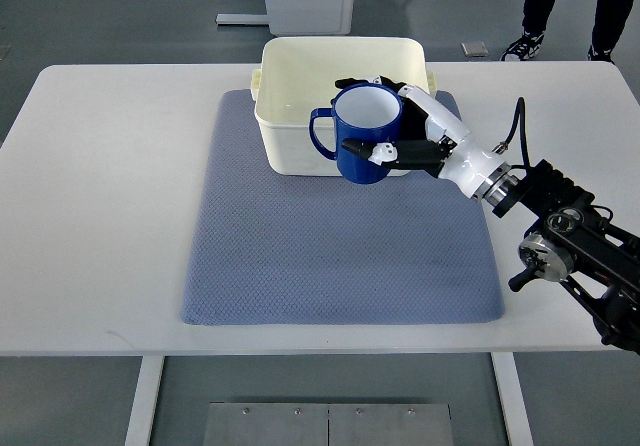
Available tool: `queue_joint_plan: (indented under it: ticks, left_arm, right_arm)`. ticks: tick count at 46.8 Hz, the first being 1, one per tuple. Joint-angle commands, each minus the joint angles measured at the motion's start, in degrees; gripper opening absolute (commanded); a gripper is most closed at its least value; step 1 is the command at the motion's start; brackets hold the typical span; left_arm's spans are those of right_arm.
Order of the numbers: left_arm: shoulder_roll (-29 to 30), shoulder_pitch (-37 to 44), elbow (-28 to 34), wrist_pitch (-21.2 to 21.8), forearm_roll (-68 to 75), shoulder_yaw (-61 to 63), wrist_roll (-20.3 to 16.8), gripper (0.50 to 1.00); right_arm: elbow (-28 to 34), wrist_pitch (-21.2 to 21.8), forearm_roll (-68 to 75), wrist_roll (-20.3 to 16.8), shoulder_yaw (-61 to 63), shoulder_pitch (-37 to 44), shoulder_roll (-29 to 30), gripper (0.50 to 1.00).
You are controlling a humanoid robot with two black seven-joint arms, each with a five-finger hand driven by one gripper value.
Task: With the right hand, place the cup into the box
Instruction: 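Lift the blue mug and carry it over the cream tub, then lower the mug into the tub and open the right hand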
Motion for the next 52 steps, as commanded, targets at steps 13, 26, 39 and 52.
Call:
queue_joint_plan:
  ticks: [13,26,39,52]
  left_arm:
    - [0.00,0.03,0.00,-0.01,-0.01,0.07,0.00,1.000]
    - [0.00,0.03,0.00,-0.01,-0.01,-0.02,0.00,1.000]
    - [0.00,0.03,0.00,-0.01,-0.01,-0.02,0.00,1.000]
    - [0.00,0.03,0.00,-0.01,-0.01,-0.02,0.00,1.000]
  right_arm:
    - [-2.95,-4.16,0.19,-3.81,-0.07,6.33,3.11,0.500]
    - [-11.47,-8.73,0.19,-5.48,-0.42,12.65,8.47,0.500]
    - [-19.29,-10.05,0.01,-5.30,-1.30,15.12,13.57,0.500]
    - [-30.37,-11.37,0.10,-3.11,-3.76,17.40,17.70,0.500]
